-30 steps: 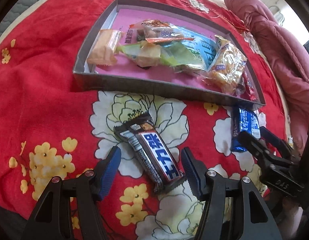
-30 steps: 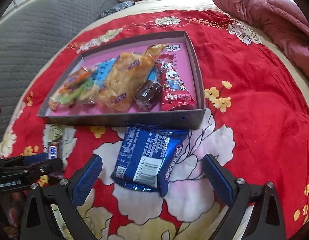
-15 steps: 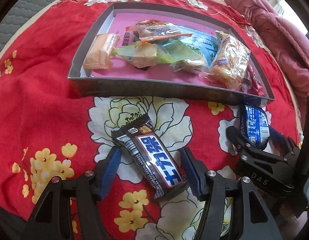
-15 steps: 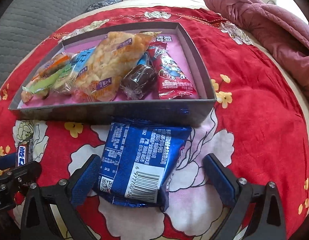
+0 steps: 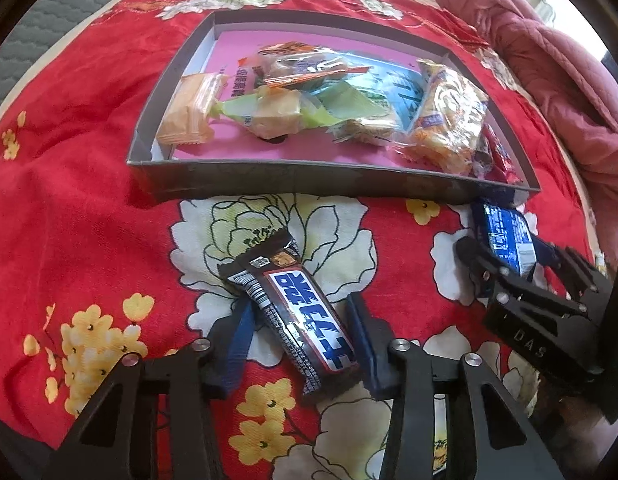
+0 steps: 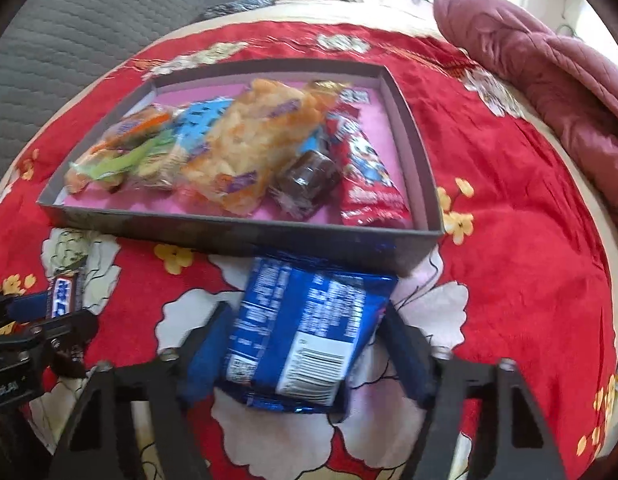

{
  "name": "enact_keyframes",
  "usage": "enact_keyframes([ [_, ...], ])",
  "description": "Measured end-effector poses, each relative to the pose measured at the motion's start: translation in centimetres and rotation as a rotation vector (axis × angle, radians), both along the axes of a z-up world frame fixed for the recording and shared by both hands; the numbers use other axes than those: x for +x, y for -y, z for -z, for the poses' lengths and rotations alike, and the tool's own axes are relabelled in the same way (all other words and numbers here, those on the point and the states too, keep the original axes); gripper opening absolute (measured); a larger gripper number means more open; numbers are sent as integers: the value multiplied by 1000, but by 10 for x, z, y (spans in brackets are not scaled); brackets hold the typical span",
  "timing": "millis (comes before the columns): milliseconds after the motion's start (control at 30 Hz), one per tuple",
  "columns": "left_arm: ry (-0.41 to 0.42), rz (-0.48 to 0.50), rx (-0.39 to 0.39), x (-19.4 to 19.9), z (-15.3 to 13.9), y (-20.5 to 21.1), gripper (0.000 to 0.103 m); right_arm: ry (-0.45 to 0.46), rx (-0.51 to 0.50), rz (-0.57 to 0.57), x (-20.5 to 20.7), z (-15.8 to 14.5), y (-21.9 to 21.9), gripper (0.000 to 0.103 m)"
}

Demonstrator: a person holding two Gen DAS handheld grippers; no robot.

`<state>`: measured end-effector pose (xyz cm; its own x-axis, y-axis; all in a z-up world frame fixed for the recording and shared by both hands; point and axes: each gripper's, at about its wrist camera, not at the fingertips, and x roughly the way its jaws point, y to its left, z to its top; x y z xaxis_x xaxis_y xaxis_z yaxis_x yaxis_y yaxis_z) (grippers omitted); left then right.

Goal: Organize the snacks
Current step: 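Grasp the dark chocolate bar with the left tool while the right tool grasps the blue biscuit packet, then carry the chocolate bar with the left tool into the tray while the right tool carries the blue packet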

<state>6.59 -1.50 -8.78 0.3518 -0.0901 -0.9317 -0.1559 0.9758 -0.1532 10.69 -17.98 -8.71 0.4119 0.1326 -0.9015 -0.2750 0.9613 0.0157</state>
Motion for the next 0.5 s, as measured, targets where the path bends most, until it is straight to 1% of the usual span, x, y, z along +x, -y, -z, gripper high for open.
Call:
enact_keyframes([
  [100, 7, 15, -25, -1, -4, 0, 43, -17, 53, 10, 0, -4, 7, 59],
  [233, 19, 16, -55, -4, -11, -3, 43, -43, 132, 22, -4, -10, 18, 57],
  [333, 37, 16, -63, -7, -20, -5, 42, -63, 198, 12, -8, -15, 20, 57],
  [400, 49, 10, -70, -8, -28, -7, 40, -66, 229, 5, -12, -20, 21, 57],
  [467, 68, 4, -76, -9, -37, -10, 33, -46, 253, -12, -15, -27, 19, 57],
  [500, 76, 2, -79, -9, -40, -11, 33, -32, 263, -17, -15, -31, 18, 57],
])
